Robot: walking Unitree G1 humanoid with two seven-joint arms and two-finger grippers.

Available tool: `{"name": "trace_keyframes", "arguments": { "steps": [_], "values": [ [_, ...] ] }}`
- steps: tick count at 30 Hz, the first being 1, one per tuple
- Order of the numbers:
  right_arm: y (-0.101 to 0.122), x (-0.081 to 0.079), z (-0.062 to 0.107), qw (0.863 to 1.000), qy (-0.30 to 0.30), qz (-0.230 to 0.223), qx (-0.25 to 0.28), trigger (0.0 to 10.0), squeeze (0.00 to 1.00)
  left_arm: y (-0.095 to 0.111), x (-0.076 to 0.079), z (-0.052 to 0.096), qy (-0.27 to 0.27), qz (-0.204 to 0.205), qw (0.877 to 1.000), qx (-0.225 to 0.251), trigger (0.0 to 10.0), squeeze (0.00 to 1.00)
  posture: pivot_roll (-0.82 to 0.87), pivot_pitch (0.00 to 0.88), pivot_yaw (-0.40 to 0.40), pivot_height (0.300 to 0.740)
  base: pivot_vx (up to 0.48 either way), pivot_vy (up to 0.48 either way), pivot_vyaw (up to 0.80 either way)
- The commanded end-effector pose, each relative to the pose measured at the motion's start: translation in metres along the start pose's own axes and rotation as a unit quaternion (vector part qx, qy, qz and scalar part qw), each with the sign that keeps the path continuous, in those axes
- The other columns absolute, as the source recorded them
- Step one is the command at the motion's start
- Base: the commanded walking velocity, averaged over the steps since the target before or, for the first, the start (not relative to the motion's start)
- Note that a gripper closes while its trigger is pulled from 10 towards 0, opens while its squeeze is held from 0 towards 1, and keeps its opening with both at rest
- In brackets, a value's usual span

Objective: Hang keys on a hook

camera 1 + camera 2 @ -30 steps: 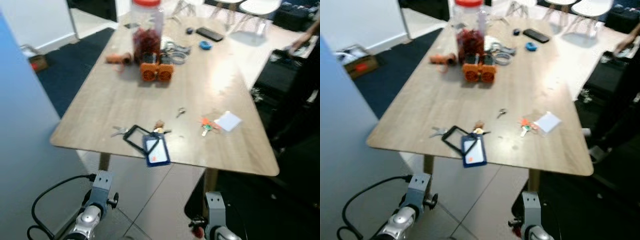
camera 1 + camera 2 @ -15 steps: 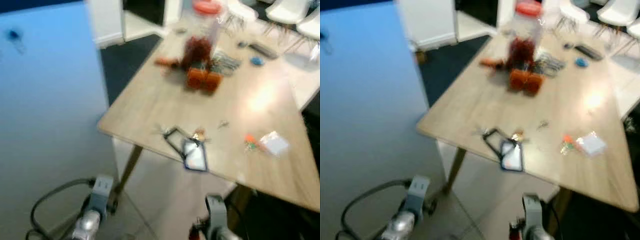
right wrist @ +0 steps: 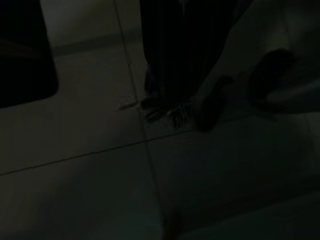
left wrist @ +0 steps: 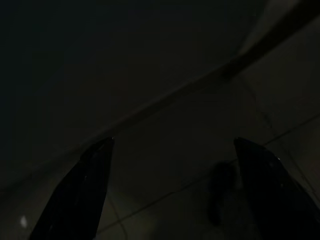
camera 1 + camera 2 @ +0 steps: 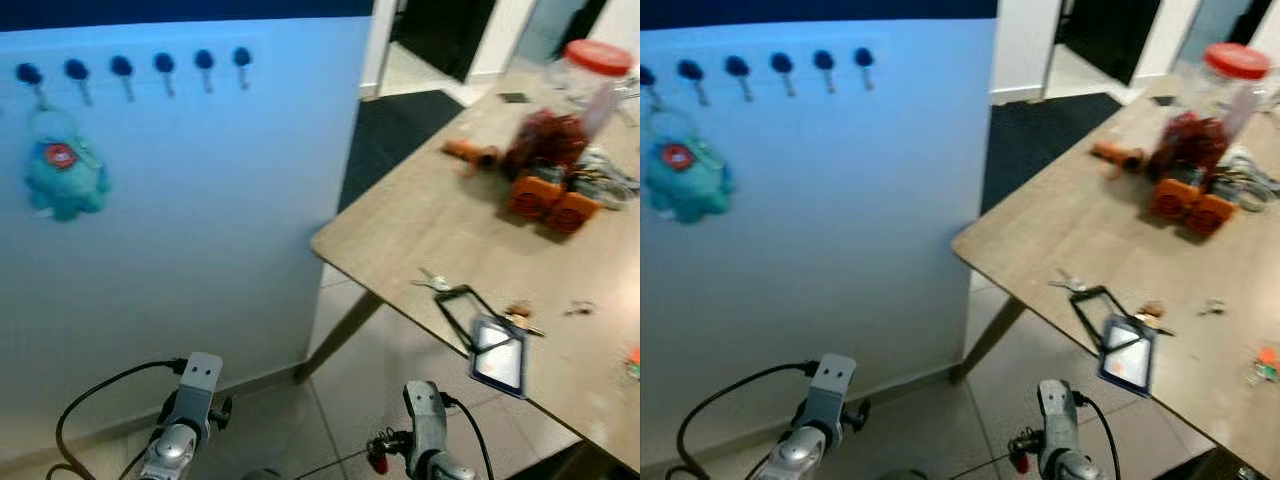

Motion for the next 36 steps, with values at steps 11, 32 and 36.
{"name": "trace_keyframes", "arguments": {
  "steps": [11, 32, 36],
  "values": [
    [0.006, -0.001, -0.002, 1.000, -0.001, 0.001, 0.004, 10.0, 0.00, -0.001, -0.004, 0.000, 0.003, -0.010, 1.000, -0.009, 10.0, 0.00, 0.10, 0.030, -0.058, 0.740, 0.000, 0.000, 0.80],
    [0.008, -0.003, -0.003, 1.000, -0.005, -0.014, 0.008, 10.0, 0.00, 0.009, -0.003, -0.004, 0.000, -0.014, 1.000, 0.000, 10.0, 0.00, 0.09, 0.027, -0.045, 0.740, 0.000, 0.000, 0.80],
    [0.008, -0.002, -0.002, 1.000, -0.007, -0.016, 0.008, 10.0, 0.00, 0.009, -0.002, -0.004, -0.001, -0.015, 1.000, 0.000, 10.0, 0.00, 0.09, 0.026, -0.045, 0.740, 0.000, 0.000, 0.80]
  ]
}}
Point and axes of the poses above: a point about 5 cm out from each wrist's last joint towards the gripper, its own z axis pointing back from the gripper into the wrist, its own y axis along the axis of the wrist's last joint, x = y × z, the point moved 5 cm from there along -z, pointing out of the wrist towards the gripper, and after that the axes turned 8 degrees about z, right-handed, at the moved point
